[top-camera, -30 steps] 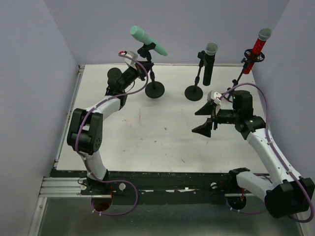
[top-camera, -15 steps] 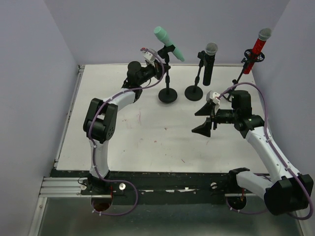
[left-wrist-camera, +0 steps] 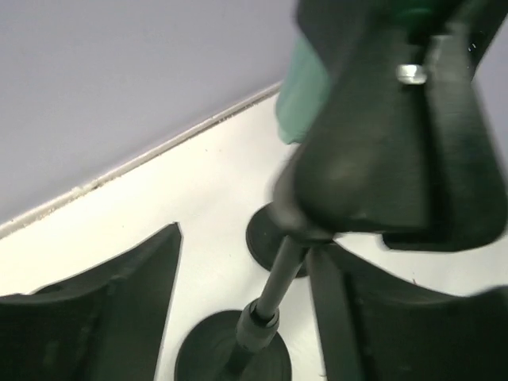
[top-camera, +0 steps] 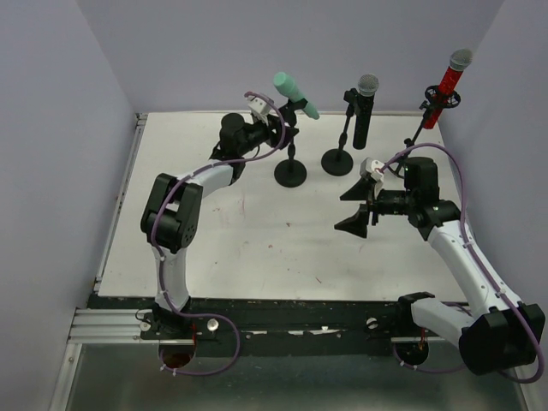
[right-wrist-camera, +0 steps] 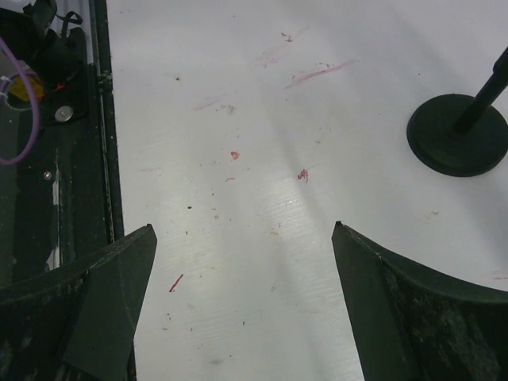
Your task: Attach the microphones to the stand
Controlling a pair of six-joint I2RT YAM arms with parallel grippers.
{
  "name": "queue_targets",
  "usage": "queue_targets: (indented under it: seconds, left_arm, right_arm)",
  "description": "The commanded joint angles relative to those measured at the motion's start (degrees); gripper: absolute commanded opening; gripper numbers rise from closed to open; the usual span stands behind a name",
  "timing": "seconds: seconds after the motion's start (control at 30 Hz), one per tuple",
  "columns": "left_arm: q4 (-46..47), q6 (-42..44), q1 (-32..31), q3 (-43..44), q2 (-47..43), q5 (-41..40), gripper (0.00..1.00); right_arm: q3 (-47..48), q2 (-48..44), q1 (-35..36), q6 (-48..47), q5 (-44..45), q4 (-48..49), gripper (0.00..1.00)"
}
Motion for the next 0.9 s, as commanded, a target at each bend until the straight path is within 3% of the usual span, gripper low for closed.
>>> queue_targets:
  seconds: [0.0, 0.17, 0.33, 0.47, 0.53, 0.67, 0.8, 0.87]
  left_arm:
    - [5.82, 1.44, 0.12, -7.17, -7.14, -0.4, 0.77]
    - [8.9, -0.4, 1.61, -17.09, -14.95, -0.14, 0.88]
    - [5.06, 1.26, 2.4, -30.36, -27.95, -1.8, 0.99]
    - [-13.89, 2.32, 3.45, -32.15, -43.67, -5.66, 0.99]
    - [-29.52, 2.15, 4.6, -30.22, -51.23, -8.21, 0.98]
    - [-48.62, 1.97, 8.02, -30.73, -67.13, -9.98, 0.98]
    - [-54.27, 4.69, 8.47, -40.29, -82.43, -10.33, 0.98]
    - [-56.91, 5.48, 8.47, -43.64, -88.25, -12.52, 0.98]
  right_arm:
    - [0.69, -0.43, -0.92, -1.04, 1.02, -0.76, 1.0]
    - [0.43, -0.43, -2.24, -1.56, 0.32, -0.93, 1.0]
    - [0.78, -0.52, -4.96, -5.34, -1.17, -4.01, 1.0]
    - [1.83, -2.01, -9.35, -4.39, -1.79, -4.81, 1.0]
    - [2.54, -3.5, -12.34, 0.95, 0.66, -2.79, 1.0]
    - [4.73, -8.59, -13.84, 11.41, 13.82, -1.29, 1.0]
    - [8.24, -12.64, -13.76, 31.52, 43.75, 0.21, 1.0]
    - [8.52, -14.31, -13.76, 37.0, 55.39, -0.06, 1.0]
